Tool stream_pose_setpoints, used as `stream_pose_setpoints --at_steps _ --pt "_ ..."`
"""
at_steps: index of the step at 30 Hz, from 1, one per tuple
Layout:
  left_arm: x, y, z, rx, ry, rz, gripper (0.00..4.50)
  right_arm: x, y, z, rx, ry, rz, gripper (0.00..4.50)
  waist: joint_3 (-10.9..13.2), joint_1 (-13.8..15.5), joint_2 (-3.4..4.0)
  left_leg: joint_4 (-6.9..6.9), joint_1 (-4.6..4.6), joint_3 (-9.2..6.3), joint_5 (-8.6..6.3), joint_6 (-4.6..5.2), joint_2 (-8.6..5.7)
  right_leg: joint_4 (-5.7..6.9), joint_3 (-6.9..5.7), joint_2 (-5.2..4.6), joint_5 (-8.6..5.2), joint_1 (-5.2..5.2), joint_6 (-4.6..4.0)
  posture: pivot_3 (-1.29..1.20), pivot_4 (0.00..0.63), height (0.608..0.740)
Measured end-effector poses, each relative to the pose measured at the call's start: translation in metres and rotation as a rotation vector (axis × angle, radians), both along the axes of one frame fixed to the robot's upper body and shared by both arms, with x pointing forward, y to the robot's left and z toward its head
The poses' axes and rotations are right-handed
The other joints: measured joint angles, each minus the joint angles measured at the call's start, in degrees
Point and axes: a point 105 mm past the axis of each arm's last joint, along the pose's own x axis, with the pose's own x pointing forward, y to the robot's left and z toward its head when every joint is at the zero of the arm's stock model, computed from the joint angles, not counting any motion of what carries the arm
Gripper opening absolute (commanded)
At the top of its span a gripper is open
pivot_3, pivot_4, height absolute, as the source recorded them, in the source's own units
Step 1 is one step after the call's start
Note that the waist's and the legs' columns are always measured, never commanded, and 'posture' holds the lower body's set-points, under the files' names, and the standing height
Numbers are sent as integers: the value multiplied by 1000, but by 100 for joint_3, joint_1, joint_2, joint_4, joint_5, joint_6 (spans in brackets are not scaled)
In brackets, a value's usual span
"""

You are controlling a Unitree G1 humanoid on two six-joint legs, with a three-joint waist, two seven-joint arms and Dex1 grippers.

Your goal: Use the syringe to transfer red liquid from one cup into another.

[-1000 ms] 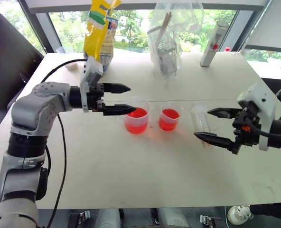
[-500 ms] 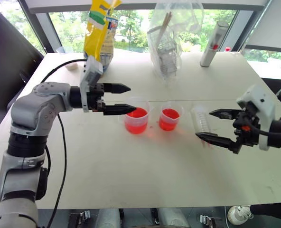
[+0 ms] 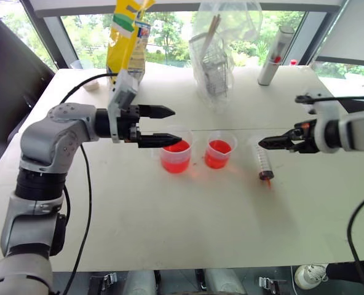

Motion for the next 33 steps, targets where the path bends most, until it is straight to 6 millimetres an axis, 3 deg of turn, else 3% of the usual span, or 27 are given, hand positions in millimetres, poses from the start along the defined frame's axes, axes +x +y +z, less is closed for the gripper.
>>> stream_pose_setpoints --at_steps 5,12,28,33 --pt "0 0 -2 1 -5 12 4500 17 1 -25 -17 168 -89 4468 0 -5 1 0 -7 5 -2 3 0 -3 2 -1 1 -7 2 0 150 739" --pt "0 2 -10 0 2 41 4500 27 1 -54 -72 285 -138 4468 0 -4 1 4 -6 4 -2 3 -1 3 -1 2 2 -6 3 0 150 739" --pt "-5 5 -15 0 -16 77 4500 43 0 -72 -156 293 -94 4468 0 -18 0 8 5 3 -2 3 -1 7 -9 3 2 4 3 0 150 739" --pt "-6 4 -14 -1 -21 76 4500 46 -5 -73 -187 288 -96 2904 0 -19 1 10 5 3 -2 3 -2 8 -10 3 3 5 4 0 150 739"
